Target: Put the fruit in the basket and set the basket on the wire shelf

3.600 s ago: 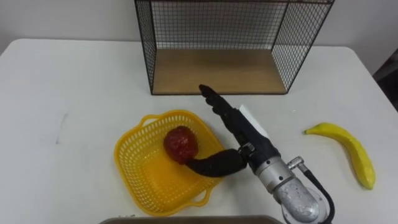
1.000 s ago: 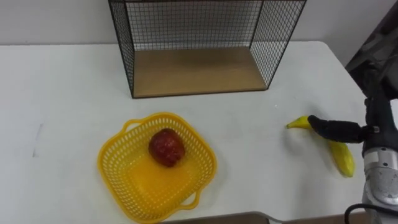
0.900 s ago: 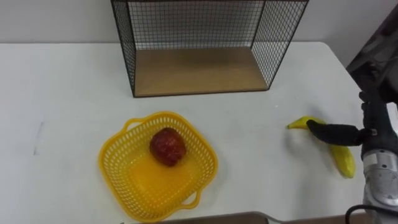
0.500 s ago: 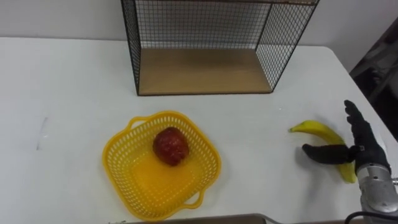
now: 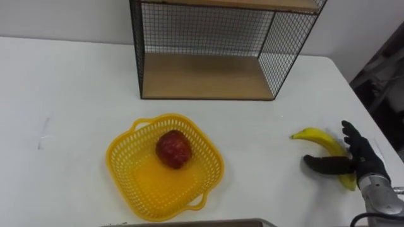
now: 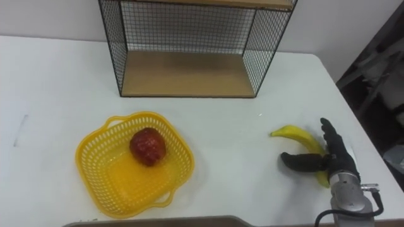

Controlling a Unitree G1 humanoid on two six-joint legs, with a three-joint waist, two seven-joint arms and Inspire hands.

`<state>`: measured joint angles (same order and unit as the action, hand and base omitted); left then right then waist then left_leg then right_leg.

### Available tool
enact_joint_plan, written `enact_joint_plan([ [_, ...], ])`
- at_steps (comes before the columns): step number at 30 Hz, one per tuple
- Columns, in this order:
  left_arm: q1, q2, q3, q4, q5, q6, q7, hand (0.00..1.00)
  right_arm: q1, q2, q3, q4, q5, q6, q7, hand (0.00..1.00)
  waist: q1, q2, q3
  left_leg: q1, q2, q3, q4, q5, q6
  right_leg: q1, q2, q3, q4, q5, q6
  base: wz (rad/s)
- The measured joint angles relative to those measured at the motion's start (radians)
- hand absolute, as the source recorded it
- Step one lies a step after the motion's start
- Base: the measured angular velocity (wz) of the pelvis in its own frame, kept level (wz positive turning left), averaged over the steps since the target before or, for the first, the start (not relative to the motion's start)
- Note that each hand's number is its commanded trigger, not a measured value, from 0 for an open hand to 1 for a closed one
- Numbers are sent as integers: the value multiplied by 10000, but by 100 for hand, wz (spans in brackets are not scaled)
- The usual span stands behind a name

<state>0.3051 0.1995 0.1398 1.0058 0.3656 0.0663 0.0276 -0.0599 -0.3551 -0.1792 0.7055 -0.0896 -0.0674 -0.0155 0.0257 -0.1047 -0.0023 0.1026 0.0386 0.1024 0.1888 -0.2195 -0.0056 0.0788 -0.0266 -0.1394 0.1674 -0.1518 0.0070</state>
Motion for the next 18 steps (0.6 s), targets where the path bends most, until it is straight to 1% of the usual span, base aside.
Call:
enact_joint_plan([
  [1, 3, 8, 4, -12, 1, 0, 1, 0, 0, -13, -7, 39, -10, -13, 38, 0, 0, 7, 2, 24, -1, -22, 1, -1, 1, 15, -1, -3, -1, -1, 2, 12],
  [2, 17, 25, 5, -16, 0, 14, 1, 0, -25, -33, -2, 148, -88, -54, 126, 56, 33, 33, -2, 50, 1, -48, 7, -4, -1, 52, 1, -5, -8, -3, 3, 0],
  [3, 16, 28, 3, -7, 5, 45, 1, 0, -85, -63, -6, 268, -262, -72, 196, 67, 64, 59, -12, 45, 1, -75, 32, -7, 0, 67, 1, -22, -16, -7, 5, 0],
  [4, 13, 27, 2, -1, 9, 87, 1, 0, -133, -76, -5, 316, -333, -63, 238, 100, 65, 73, -18, 42, 1, -81, 66, -9, -1, 66, 0, -28, -26, -10, 3, 4],
  [5, 8, 27, 6, 33, 19, 183, 1, 0, -201, -91, -16, 435, -424, -47, 320, 100, 60, 105, -36, 32, 4, -100, 104, -17, -4, 80, 2, -42, -26, -10, 1, 4],
  [7, 18, 26, 7, 68, 30, 263, 0, 0, -208, -104, -101, 485, -721, -49, 356, 100, 63, 165, -73, 38, 0, -133, 136, -17, -3, 101, -3, -70, 6, -9, 0, 4],
  [8, 51, 20, 20, 67, 215, 364, -1, 0, -305, -140, -222, 624, -910, -54, 349, 100, 66, 209, -98, 36, -2, -142, 153, -16, -2, 110, -9, -86, 19, -9, -1, 4],
  [9, 38, 23, 56, 67, 229, 449, -1, 0, -381, -270, -311, 816, -1188, -51, 342, 100, 47, 237, -115, 42, -2, -166, 149, -16, -2, 150, -13, -110, 5, -8, -2, 7],
  [11, 4, 30, 85, 64, 410, 593, -1, 0, -388, -551, -288, 1119, -1342, -31, 439, 100, 92, 247, -118, 118, -11, -235, 132, -15, -2, 290, -9, -136, -8, -11, -1, 13],
  [12, -25, 29, 86, 64, 408, 636, -1, 0, -399, -560, -282, 1157, -1439, 29, 421, 100, 106, 247, -118, 153, -10, -263, 137, -16, -3, 360, -4, -140, -17, -16, -6, 13],
  [15, -19, 27, 56, 92, 409, 802, 1, 0, -509, -616, -384, 1426, -1502, 38, 384, 100, 107, 239, -117, 201, -11, -372, 142, -14, -6, 475, 9, -163, -149, -15, -8, 8],
  [17, -27, 27, 63, 96, 410, 837, 1, 0, -543, -652, -387, 1452, -1706, 41, 347, 100, 109, 224, -112, 214, -6, -374, 139, -15, -7, 496, 12, -249, -154, -15, -8, 2],
  [18, -51, 27, 60, 96, 411, 837, 1, 0, -581, -705, -384, 1471, -1890, 103, 287, 100, 109, 214, -108, 212, -4, -372, 138, -15, -8, 496, 15, -253, -163, -15, -9, 0],
])
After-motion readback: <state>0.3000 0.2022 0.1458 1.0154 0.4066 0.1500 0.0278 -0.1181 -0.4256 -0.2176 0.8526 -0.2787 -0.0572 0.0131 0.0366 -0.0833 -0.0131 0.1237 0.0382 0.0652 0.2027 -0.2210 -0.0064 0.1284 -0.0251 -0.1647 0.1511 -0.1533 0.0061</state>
